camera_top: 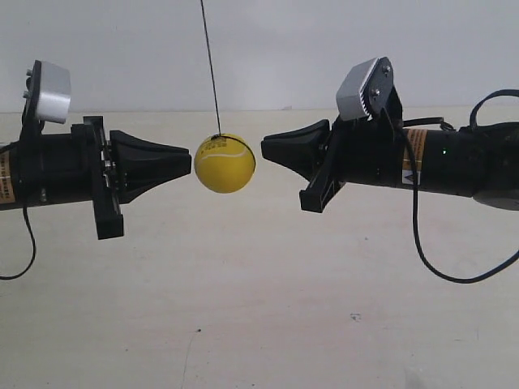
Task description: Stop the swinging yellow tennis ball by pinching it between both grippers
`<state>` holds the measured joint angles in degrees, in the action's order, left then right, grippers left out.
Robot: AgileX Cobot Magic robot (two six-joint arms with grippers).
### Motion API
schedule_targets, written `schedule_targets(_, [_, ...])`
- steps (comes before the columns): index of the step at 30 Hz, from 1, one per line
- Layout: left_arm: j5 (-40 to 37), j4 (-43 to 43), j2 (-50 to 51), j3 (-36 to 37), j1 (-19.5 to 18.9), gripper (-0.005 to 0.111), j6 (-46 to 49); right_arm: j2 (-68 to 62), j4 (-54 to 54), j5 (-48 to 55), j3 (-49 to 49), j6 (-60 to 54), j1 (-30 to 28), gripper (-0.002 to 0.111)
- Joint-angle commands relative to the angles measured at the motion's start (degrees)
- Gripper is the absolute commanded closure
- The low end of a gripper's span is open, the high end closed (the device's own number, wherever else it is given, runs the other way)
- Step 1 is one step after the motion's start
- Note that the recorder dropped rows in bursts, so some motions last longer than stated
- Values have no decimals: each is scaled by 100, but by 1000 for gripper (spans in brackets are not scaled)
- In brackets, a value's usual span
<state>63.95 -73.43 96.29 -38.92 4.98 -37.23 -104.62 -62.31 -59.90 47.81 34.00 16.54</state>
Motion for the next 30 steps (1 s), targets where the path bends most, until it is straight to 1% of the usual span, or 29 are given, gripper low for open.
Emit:
schedule_targets(1, [80, 44, -2, -13, 33, 102, 40, -3, 25, -40, 28, 35, 7, 108])
schedule_targets(16, [80, 44, -2, -13, 33, 102, 40, -3, 50, -255, 28, 167, 7, 108])
schedule_targets(23, [80, 44, -2, -13, 33, 102, 40, -3, 234, -233, 46, 150, 7, 108])
schedule_targets(30, [79, -2, -2, -13, 33, 102, 15, -3, 148, -101, 262, 348, 7, 108])
